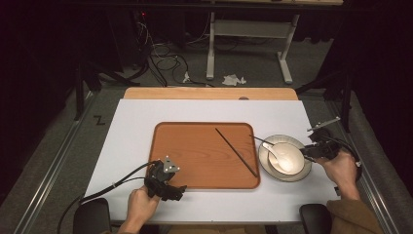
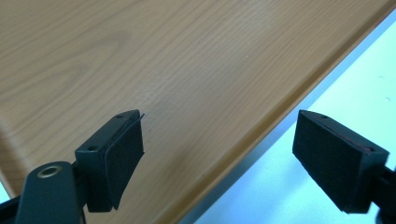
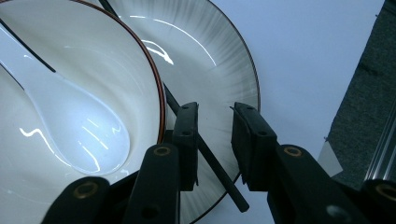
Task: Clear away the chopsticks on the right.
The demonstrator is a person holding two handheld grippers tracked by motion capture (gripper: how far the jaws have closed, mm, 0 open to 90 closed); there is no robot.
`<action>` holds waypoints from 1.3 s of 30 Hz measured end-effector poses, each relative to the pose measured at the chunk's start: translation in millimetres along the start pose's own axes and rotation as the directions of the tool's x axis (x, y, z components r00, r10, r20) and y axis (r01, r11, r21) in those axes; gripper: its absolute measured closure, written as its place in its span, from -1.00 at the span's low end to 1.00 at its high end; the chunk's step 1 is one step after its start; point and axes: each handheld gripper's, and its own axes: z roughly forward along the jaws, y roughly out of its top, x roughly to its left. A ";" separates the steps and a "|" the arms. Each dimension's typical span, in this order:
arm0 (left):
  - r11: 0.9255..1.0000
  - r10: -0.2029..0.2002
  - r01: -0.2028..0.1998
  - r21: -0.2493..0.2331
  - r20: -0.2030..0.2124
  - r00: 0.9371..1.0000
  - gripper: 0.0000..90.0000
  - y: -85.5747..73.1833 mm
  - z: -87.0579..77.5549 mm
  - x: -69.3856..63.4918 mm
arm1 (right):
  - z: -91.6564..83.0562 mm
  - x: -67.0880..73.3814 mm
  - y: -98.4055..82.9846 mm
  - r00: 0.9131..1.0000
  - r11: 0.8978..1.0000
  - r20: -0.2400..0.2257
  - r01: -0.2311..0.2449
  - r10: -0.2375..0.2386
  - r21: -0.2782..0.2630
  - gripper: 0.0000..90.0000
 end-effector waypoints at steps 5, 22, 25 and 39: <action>1.000 0.001 -0.001 0.001 0.002 1.000 -0.63 0.0 -0.1 -0.1 | 6.8 -3.6 -2.1 1.000 0.999 -0.018 -0.013 0.014 0.044 0.60; 1.000 -0.001 0.001 0.003 0.002 1.000 -0.63 0.0 0.4 0.1 | 20.5 -7.3 -4.3 1.000 0.998 -0.029 -0.003 0.005 0.067 0.83; 1.000 -0.001 0.001 0.014 0.008 1.000 -0.63 0.3 2.8 -0.2 | 20.6 -8.1 -4.5 0.999 0.998 -0.038 0.000 0.003 0.065 0.90; 1.000 0.003 -0.003 0.012 0.003 1.000 -0.63 -0.3 1.9 -0.4 | -11.6 -2.5 1.6 0.998 0.992 -0.056 -0.009 0.002 -0.123 0.91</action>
